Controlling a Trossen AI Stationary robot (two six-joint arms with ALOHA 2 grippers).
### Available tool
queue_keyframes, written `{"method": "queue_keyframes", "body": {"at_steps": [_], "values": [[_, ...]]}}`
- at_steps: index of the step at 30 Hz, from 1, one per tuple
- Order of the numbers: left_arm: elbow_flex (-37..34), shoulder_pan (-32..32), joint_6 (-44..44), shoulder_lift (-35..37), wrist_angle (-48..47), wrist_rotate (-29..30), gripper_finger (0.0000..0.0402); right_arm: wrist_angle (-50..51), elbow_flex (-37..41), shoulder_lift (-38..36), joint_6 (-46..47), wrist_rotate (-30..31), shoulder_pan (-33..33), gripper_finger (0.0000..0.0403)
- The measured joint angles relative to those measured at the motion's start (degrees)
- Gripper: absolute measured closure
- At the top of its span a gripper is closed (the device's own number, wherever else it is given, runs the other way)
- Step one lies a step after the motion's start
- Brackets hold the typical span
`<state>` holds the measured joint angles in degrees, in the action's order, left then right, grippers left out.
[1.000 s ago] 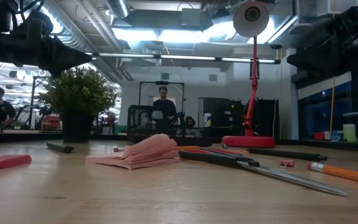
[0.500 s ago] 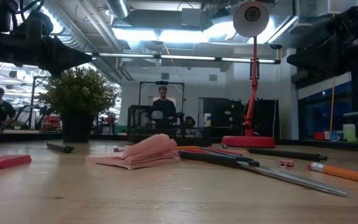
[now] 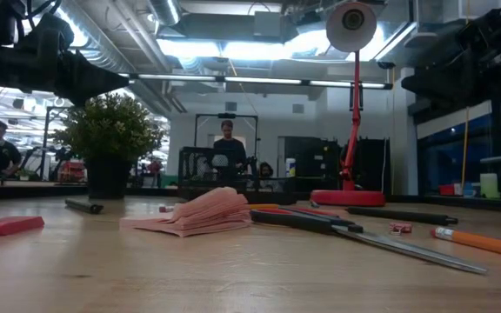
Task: Pick and place office supplies into organizer
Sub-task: Put the right black pen into the black desk organizer
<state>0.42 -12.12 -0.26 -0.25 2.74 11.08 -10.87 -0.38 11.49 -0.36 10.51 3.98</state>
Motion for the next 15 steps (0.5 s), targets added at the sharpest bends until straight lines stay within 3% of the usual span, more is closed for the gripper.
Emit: {"method": "queue_keyframes", "body": {"at_steps": [15], "values": [[-0.02, 0.00, -0.68, 0.00, 0.02, 0.02, 0.0395, -2.01, 0.00, -0.01, 0.01, 0.04, -0.01, 0.0379]]}}
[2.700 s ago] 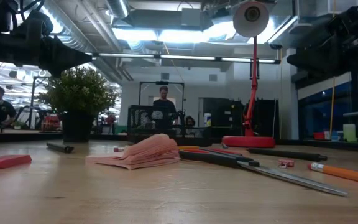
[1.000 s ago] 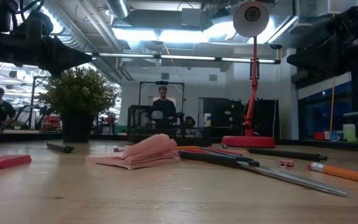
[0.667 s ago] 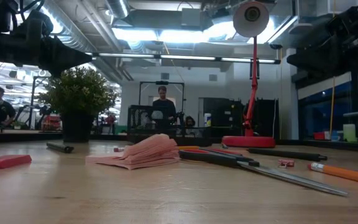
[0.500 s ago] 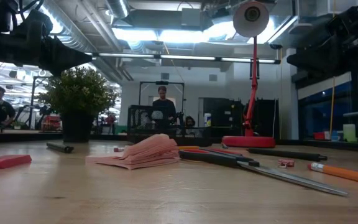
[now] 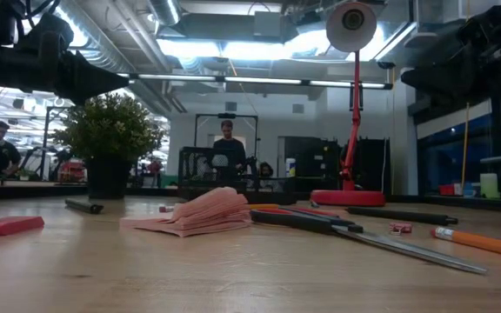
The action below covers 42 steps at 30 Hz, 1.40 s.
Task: Pick and place office supplies into organizer
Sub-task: Put the right black pen into the black desk organizer
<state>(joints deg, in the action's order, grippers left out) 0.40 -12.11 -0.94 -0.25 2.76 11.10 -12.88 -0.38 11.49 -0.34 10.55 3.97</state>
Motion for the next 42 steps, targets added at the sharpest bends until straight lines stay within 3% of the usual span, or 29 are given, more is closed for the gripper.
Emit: {"method": "queue_keyframes", "body": {"at_steps": [7, 14, 19, 23, 31, 36, 42], "values": [[0.00, 0.02, -1.40, 0.00, 0.00, -8.98, 0.0400, -0.43, 0.00, 0.00, 1.09, -0.02, -0.01, 0.0384], [0.53, 0.02, 3.15, -0.37, 0.23, -9.37, 0.0400, 0.22, -3.70, 3.30, 1.49, 0.04, -0.12, 0.0399], [3.07, 0.02, 3.18, -3.86, 0.54, -9.30, 0.0400, 0.65, -6.58, 11.18, 5.88, 1.36, -0.12, 0.0401], [3.97, 0.02, 3.19, -8.45, 2.75, -9.37, 0.0400, 2.44, -10.34, 19.39, 9.91, 6.79, 0.53, 0.0401], [4.13, 0.02, 3.05, -16.98, 12.66, -11.02, 0.0400, 2.93, -20.21, 32.85, 6.09, 6.75, 4.70, 0.0402], [6.57, 0.02, 2.75, -21.99, 10.30, -13.33, 0.0400, 8.25, -25.46, 37.49, 10.51, 8.35, 6.48, 0.0402], [10.67, 0.02, 1.13, -27.19, 6.84, -18.46, 0.0400, 22.39, -34.61, 45.88, 19.84, 13.82, 9.93, 0.0402]]}}
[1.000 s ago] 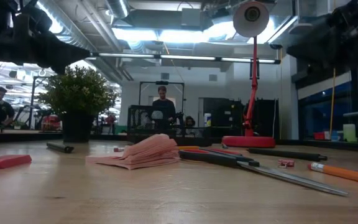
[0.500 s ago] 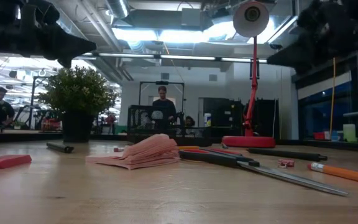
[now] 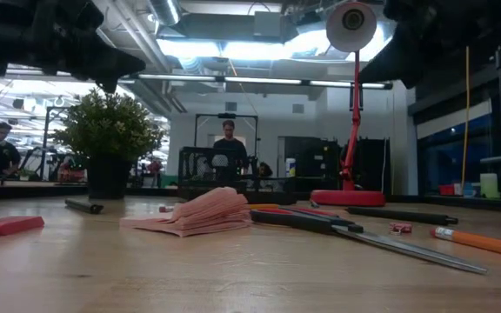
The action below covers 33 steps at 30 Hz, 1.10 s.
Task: Pick and place office supplies into organizer
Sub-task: Put the right black pen into the black desk organizer
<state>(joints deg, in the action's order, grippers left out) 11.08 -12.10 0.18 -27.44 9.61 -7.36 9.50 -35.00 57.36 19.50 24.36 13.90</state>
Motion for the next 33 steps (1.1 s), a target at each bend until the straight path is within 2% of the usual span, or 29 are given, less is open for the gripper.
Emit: {"method": "queue_keyframes", "body": {"at_steps": [4, 12, 19, 29, 33], "values": [[0.56, 0.00, -2.08, -2.50, -1.98, 0.15, 0.0400, 8.90, -6.18, 5.52, 5.93, 0.03, 2.32, 0.0402], [0.56, 0.00, -2.43, -4.00, -0.60, -0.06, 0.0400, 15.35, -12.73, 12.06, 12.21, 0.15, 4.72, 0.0403], [0.56, 0.00, -2.42, -4.79, -0.68, -0.08, 0.0400, 32.29, -19.90, 18.06, 27.45, -0.14, 5.17, 0.0403], [0.56, 0.00, -3.12, -4.95, -0.35, -0.06, 0.0400, 45.70, -33.06, 30.03, 33.50, -3.09, 5.22, 0.0403], [0.56, 0.00, -3.91, -4.94, -0.32, 0.11, 0.0400, 48.48, -35.30, 33.24, 35.71, -5.93, 5.22, 0.0403]]}}
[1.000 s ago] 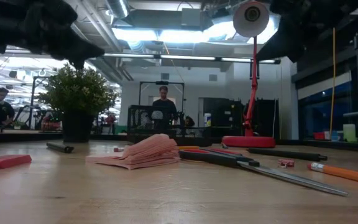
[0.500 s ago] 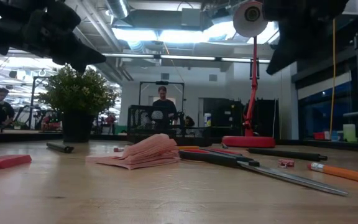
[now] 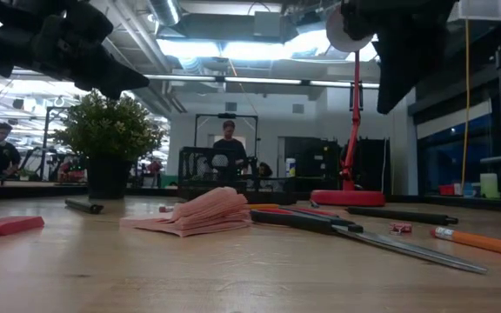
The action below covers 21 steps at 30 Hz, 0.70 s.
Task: Pick and place office supplies into organizer
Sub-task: Put the right black pen into the black desk organizer
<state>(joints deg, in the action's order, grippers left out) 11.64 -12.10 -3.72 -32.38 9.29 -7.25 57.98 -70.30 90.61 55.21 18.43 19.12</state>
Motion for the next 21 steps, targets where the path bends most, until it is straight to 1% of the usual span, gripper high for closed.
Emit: {"method": "queue_keyframes", "body": {"at_steps": [3, 7, 15, 21], "values": [[0.00, 0.00, -1.76, 0.00, 1.73, 1.86, 0.0400, -1.01, 0.28, 1.02, 0.09, -3.14, 0.10, 0.0401], [0.00, 0.00, -2.97, 0.02, 4.53, 2.59, 0.0399, -0.75, 0.39, 1.79, 1.70, -3.14, 0.06, 0.0386], [0.00, 0.00, -2.60, -0.02, 4.01, 2.12, 0.0399, -1.42, 0.39, 1.55, 2.01, -1.25, -1.33, 0.0358], [0.00, 0.00, -2.53, -0.02, 3.93, 2.08, 0.0400, -1.40, 0.43, 2.24, 4.17, -1.09, -2.60, 0.0320]]}}
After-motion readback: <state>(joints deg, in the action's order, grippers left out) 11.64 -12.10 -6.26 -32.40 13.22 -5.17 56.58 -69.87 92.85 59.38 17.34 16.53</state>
